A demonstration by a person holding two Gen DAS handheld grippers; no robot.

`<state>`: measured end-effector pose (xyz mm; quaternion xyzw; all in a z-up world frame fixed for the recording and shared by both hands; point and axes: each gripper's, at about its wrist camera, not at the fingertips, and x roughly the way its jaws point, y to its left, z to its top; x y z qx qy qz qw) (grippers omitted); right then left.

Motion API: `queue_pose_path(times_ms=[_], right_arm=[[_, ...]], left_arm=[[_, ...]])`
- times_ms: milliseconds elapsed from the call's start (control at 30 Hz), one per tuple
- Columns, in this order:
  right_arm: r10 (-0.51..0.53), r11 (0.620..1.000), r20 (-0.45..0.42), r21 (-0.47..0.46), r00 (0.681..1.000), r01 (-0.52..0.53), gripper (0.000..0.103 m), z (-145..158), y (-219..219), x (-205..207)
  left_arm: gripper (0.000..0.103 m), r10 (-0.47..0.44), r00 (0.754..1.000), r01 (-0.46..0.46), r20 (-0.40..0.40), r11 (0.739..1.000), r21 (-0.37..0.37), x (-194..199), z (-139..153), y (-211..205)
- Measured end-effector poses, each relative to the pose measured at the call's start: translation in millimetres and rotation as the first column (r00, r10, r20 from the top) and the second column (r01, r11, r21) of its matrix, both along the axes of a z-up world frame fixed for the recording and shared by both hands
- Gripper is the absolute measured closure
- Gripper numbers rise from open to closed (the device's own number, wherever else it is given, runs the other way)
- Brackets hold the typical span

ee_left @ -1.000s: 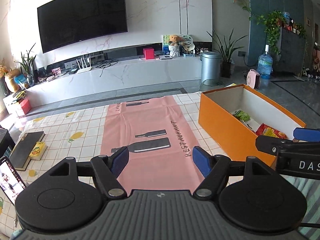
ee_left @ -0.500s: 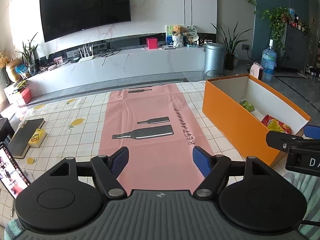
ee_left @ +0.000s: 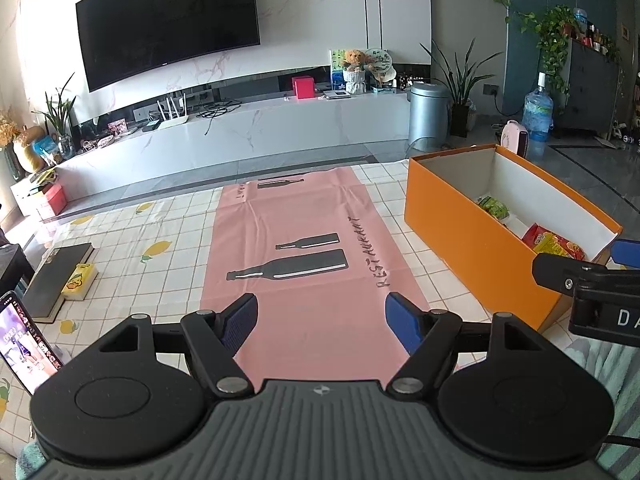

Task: Organize snacks

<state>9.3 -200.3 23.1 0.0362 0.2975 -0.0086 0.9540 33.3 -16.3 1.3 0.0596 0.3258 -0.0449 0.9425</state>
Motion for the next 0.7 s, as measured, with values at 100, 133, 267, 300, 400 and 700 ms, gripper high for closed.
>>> queue_pose_path(times_ms=[100,133,267,300,400,700], right_arm=[[-0.001,1.0,0.0,-0.003,1.0,0.001,0.012,0.0,0.4,-0.3],[-0.001,1.0,0.0,-0.003,1.0,0.001,0.012,-0.1,0.3,-0.3],[-0.003,1.0,0.002,-0.001,1.0,0.003,0.012,-0.1,0.5,-0.9],[-0.002,1.0,0.002,-0.002,1.0,0.002,0.012,-0.1,0.4,-0.9],[-0.001,1.0,0.004,-0.004,1.0,0.001,0.012,0.0,0.9,-1.4],[0.004,1.0,0.005,-0.014,1.0,-0.004,0.011,0.4,3.0,-0.7]], left_arm=[[0.017,0.002,1.0,-0.002,0.0,1.0,0.001,0.1,1.3,0.7],[0.017,0.002,1.0,-0.002,0.0,1.0,0.001,-0.1,1.4,0.9],[0.017,0.002,1.0,-0.002,-0.001,1.0,0.002,-0.1,1.3,0.9],[0.017,0.003,1.0,-0.003,0.0,1.0,0.002,-0.1,1.3,0.9],[0.017,0.003,1.0,-0.003,-0.001,1.0,0.0,-0.2,1.4,0.9],[0.017,0.008,1.0,-0.008,-0.001,1.0,-0.006,-1.2,2.0,3.1]])
